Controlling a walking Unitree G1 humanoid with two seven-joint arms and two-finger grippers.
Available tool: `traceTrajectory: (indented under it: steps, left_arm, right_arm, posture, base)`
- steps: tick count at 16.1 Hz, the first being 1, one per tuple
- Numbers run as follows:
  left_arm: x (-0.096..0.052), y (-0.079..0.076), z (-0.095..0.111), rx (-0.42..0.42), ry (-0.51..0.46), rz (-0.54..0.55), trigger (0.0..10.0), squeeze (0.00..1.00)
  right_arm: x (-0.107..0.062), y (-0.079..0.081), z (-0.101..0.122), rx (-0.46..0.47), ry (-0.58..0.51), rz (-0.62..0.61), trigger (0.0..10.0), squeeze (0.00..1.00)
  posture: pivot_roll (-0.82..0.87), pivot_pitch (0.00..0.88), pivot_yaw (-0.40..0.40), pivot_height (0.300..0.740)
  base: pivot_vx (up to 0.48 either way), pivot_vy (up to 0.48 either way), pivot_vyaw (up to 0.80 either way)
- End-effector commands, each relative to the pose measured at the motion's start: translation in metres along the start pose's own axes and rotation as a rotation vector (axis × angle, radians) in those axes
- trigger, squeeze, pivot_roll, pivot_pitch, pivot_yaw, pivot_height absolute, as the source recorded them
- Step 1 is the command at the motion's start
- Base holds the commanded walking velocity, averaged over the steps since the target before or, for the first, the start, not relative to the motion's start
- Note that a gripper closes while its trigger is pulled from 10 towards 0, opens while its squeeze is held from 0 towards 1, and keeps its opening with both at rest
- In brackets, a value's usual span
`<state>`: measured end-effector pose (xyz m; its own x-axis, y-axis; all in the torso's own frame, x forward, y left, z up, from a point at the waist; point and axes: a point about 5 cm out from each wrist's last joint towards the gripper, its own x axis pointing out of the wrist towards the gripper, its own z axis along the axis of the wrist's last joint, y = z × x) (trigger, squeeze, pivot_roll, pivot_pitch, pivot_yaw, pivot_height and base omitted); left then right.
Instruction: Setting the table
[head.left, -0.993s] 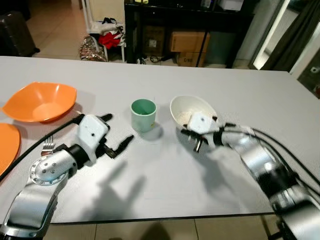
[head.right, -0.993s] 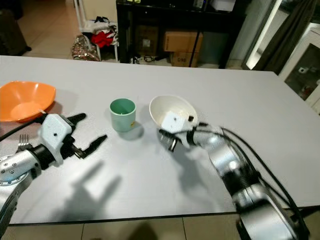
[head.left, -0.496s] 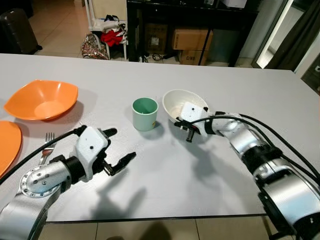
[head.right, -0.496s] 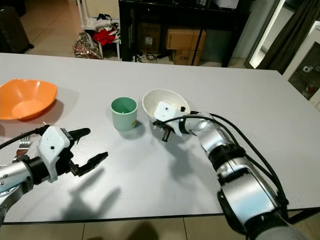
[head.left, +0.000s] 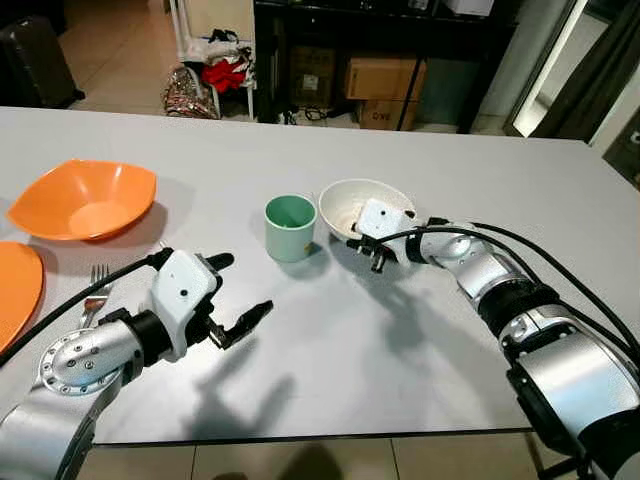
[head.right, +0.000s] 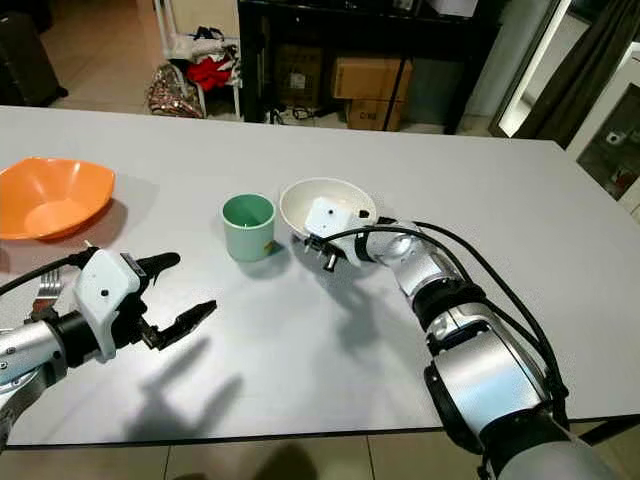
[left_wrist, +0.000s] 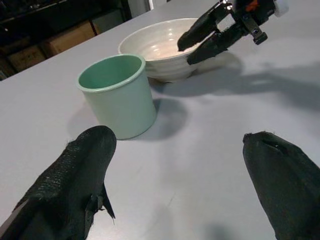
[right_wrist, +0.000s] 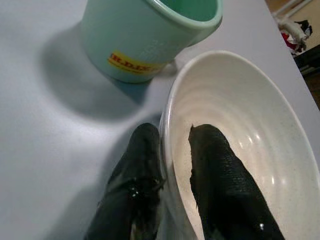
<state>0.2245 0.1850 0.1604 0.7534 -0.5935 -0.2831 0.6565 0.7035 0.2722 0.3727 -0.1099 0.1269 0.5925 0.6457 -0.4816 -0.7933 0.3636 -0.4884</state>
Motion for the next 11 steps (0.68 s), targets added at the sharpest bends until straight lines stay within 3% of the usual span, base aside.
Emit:
traceTrajectory:
  steps: [1,4,6,8,11]
  left_arm:
    - [0.002,0.003,0.003,0.014,-0.004,0.012,10.0,0.0]
    - [0.003,0.009,0.008,-0.013,-0.046,0.044,10.0,0.0]
    - [0.007,0.01,0.009,-0.026,-0.063,0.053,10.0,0.0]
    - [0.017,0.013,0.009,-0.082,-0.054,0.129,10.0,0.0]
    - [0.027,0.019,0.012,-0.071,-0.075,0.248,10.0,0.0]
  right_arm:
    - [-0.004,-0.011,0.011,0.017,-0.065,-0.019,10.0,1.0]
    - [-0.026,-0.032,0.033,0.019,-0.232,-0.045,10.0,1.0]
    - [-0.052,-0.033,0.045,0.029,-0.348,-0.077,10.0,1.0]
    - [-0.076,-0.024,0.037,0.182,-0.415,-0.246,10.0,1.0]
    - [-0.1,-0.004,0.026,0.399,-0.506,-0.382,10.0,1.0]
  posture:
    - [0.08,0.0,-0.066,0.74]
    - [0.07,0.0,-0.066,0.74]
    - [0.06,0.0,-0.059,0.74]
    - [0.03,0.0,-0.021,0.74]
    - [0.01,0.0,-0.014,0.74]
  base:
    - [0.0,0.0,0.0]
    - [0.0,0.0,0.0]
    - [0.0,0.0,0.0]
    - [0.0,0.0,0.0]
    - [0.0,0.0,0.0]
